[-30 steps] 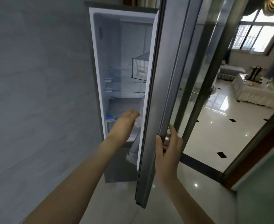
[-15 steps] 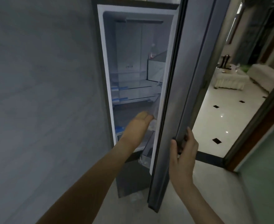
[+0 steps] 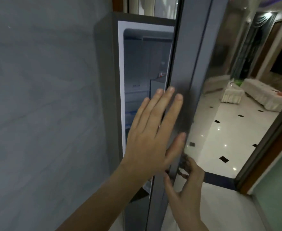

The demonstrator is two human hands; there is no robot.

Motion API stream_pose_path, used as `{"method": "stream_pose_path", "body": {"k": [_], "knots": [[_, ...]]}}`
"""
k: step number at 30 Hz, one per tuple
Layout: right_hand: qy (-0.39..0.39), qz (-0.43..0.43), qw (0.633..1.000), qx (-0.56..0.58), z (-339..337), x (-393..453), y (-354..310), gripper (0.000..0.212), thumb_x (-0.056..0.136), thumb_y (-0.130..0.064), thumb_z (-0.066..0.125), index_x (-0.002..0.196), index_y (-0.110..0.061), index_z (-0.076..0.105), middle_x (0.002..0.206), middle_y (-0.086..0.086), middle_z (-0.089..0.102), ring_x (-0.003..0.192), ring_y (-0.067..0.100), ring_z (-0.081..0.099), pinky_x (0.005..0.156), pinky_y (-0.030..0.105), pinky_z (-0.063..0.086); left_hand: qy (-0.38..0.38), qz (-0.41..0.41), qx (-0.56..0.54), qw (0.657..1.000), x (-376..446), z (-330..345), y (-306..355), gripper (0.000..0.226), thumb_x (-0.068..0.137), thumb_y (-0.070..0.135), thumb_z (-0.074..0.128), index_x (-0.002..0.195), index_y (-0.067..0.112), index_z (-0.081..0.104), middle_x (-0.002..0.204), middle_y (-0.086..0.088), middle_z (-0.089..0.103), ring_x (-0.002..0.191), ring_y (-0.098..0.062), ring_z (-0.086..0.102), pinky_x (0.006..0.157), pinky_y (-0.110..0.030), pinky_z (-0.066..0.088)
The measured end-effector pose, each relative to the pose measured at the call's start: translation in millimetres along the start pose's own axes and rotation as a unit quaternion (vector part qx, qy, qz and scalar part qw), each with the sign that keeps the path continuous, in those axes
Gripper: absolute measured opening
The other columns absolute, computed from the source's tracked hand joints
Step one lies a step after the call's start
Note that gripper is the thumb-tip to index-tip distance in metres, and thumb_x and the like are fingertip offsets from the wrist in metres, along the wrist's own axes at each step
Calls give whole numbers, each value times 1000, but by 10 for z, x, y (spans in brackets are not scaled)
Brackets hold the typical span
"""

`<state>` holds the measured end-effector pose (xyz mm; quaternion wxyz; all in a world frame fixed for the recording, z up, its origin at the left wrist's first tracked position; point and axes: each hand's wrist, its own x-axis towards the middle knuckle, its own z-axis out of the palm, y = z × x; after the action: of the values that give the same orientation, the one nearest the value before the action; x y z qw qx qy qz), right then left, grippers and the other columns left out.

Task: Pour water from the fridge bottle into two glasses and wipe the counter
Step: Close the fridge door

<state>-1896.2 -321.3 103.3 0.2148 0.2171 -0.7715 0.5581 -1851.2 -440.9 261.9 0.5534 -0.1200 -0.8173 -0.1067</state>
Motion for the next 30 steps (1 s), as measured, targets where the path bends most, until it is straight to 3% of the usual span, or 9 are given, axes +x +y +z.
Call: {"method": "stream_pose_path", "body": {"k": [2,4,7,9,11,16,20,25,30], "knots": [[4,-27,1000,-3,198,53,-27,85,72,-31,80,143,-31,33,134,4,40,124,3,41,98,35,46,-2,22,5,1000,189,-27,-85,61,94,31,48,144,4,26,153,-15,26,145,-28,19,117,-46,21],[1,-52,998,-28,361,129,-70,83,75,-44,69,146,-32,29,140,6,41,128,-4,32,105,23,32,-10,18,1,1000,318,-4,-205,63,94,30,50,145,2,24,154,-19,21,147,-29,15,118,-43,19],[-3,-52,997,-60,592,365,-144,72,87,-57,43,151,-46,11,157,7,22,138,9,20,111,8,2,-22,-4,-3,1000,425,104,-501,63,94,24,53,145,-1,24,155,-22,18,147,-29,10,119,-27,11],[0,-51,998,-45,755,554,-160,61,94,-63,24,149,-52,-1,162,7,8,145,24,18,118,31,10,-20,2,16,1000,446,193,-683,60,94,17,54,144,-3,26,155,-21,14,147,-28,8,119,-25,8],[37,-56,997,-42,926,675,-154,58,97,-61,14,151,-48,-2,163,9,3,146,34,16,115,52,20,-5,24,46,999,446,280,-814,55,95,13,51,143,-2,28,153,-20,14,147,-27,6,120,-31,10],[55,-48,997,-27,1288,818,-214,57,100,-55,13,153,-42,-1,163,13,-1,147,34,6,118,37,3,20,15,71,997,441,354,-1076,57,94,8,48,144,-2,23,154,-19,9,148,-27,3,119,-34,15],[29,-39,996,-72,1623,976,-246,56,100,-52,13,153,-42,-1,161,17,-4,144,40,7,115,46,9,28,-23,81,996,464,393,-1448,64,91,2,54,146,-3,22,155,-21,8,147,-32,6,118,-39,22],[21,-11,994,-104,2084,1184,-290,57,101,-51,13,154,-38,-2,159,25,-4,142,48,6,112,58,18,9,-45,69,997,523,425,-1995,68,90,7,60,145,-7,22,155,-22,9,146,-35,15,117,-30,23],[48,6,993,-111,2298,1235,-272,62,99,-40,20,154,-34,-8,159,21,-16,143,47,-3,111,61,10,15,-4,139,990,506,510,-2204,65,94,16,57,144,-5,23,152,-25,10,145,-30,12,117,-28,24]]}}
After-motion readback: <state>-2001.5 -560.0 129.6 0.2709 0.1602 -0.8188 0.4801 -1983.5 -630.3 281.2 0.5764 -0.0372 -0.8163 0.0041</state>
